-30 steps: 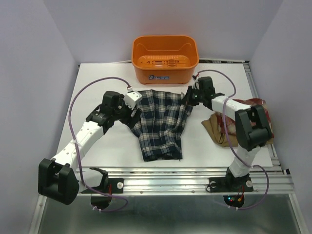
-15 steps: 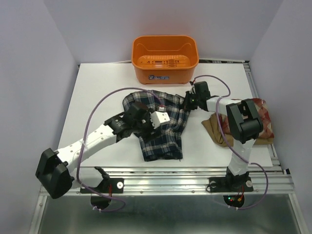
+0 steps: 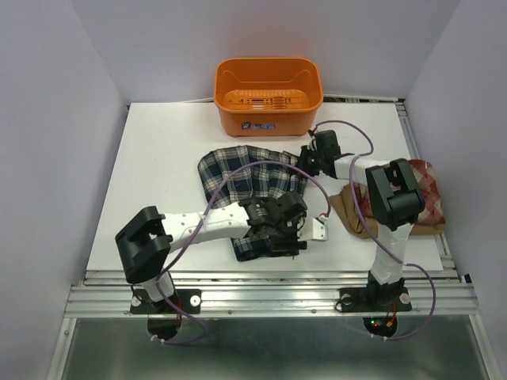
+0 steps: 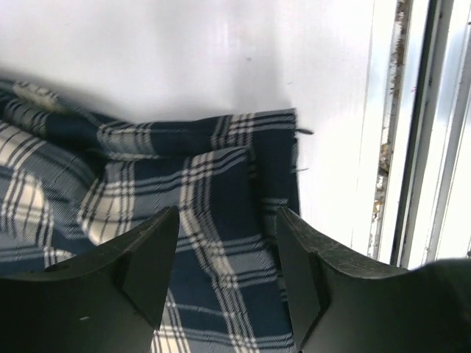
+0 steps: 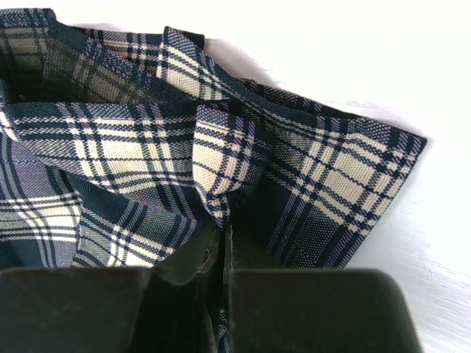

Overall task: Fold and stack the skirts
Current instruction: Fold the skirt

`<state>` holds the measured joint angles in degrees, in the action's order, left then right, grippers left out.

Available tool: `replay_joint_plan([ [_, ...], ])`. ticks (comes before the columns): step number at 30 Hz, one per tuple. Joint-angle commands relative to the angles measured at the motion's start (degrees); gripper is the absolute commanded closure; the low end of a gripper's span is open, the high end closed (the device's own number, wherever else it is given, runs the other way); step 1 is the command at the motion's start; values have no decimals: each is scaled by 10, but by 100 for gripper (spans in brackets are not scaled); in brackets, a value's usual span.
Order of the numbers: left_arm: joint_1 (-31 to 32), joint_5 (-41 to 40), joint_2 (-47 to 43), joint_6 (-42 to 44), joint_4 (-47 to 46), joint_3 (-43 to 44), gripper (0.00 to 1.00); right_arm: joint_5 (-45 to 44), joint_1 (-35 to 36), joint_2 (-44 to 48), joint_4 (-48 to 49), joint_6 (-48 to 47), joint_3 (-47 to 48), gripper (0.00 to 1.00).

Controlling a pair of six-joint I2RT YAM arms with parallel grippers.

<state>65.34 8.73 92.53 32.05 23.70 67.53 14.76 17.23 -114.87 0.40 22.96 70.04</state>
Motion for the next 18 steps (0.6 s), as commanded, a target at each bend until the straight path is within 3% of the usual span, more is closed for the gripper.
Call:
replay_joint_plan([
  [1, 27, -15, 24, 20, 18, 33, 33, -11, 1, -26, -32, 4, 13, 99],
  [8, 31, -74, 85, 18, 21, 64, 38, -7, 1, -22, -32, 6, 10, 99],
  [12, 32, -104, 92, 8, 2, 65, 46, -4, 1, -22, -31, 7, 6, 99],
  [18, 31, -116, 95, 10, -6, 66, 50, 3, 1, -24, -30, 9, 4, 99],
])
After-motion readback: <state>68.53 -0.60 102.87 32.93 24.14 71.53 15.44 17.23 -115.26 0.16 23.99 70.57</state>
